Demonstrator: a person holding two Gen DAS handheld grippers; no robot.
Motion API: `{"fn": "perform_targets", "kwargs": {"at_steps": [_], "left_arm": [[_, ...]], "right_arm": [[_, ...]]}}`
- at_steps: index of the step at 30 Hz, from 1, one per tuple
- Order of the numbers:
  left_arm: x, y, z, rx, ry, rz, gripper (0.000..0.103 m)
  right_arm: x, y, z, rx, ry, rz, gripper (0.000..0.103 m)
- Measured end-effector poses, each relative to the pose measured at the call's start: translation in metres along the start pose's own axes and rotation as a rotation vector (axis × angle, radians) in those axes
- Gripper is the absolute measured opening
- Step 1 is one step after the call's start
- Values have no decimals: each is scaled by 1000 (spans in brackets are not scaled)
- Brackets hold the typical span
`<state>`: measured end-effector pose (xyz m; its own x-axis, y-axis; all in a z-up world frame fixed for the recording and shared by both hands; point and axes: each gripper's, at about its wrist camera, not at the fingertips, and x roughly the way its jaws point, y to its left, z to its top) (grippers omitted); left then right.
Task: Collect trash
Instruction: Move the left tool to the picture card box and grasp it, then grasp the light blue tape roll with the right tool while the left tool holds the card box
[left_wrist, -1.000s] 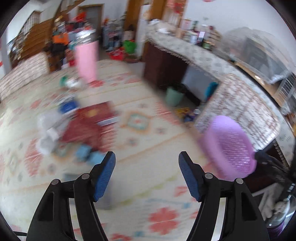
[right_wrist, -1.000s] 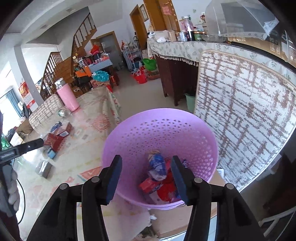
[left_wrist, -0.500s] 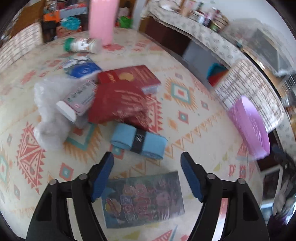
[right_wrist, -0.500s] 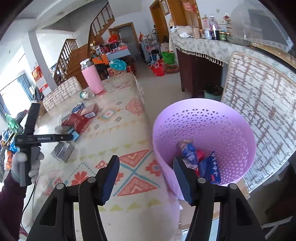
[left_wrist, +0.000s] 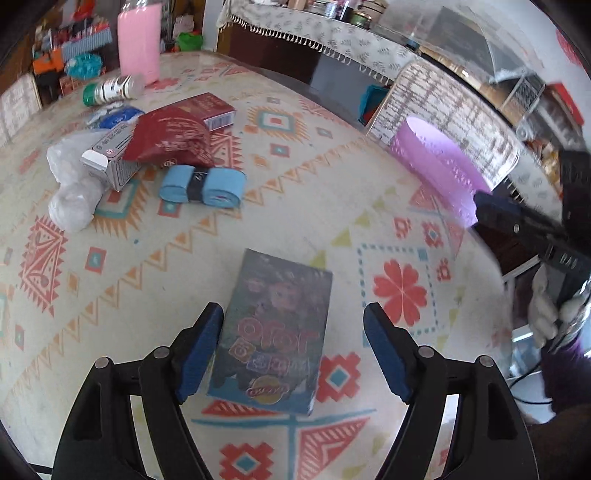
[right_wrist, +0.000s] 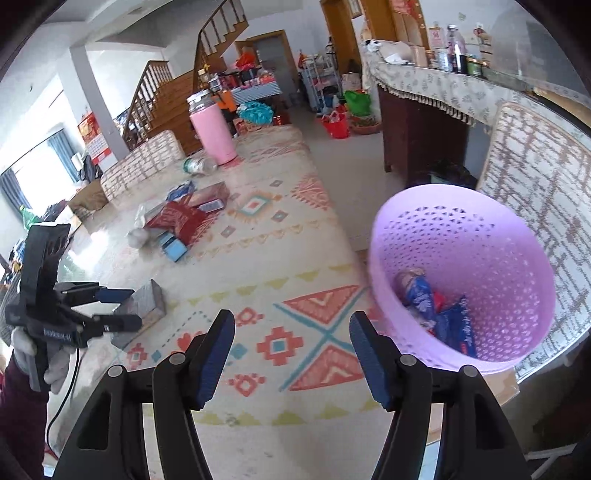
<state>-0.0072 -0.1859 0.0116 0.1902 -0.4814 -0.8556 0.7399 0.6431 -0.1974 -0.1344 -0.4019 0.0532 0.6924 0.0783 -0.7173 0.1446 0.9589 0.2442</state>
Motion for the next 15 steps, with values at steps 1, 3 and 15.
{"fn": "perform_targets", "kwargs": {"at_steps": [1, 3, 15], "left_arm": [[2, -6, -3, 16, -1, 25, 77], [5, -15, -7, 41, -12, 86, 77], [-27, 20, -15, -182, -135, 195, 53]], "right_arm": [[1, 3, 0, -5, 2, 3, 69], [4, 11, -1, -17, 9, 9, 69], [35, 48, 6, -54, 80, 63, 69]]}}
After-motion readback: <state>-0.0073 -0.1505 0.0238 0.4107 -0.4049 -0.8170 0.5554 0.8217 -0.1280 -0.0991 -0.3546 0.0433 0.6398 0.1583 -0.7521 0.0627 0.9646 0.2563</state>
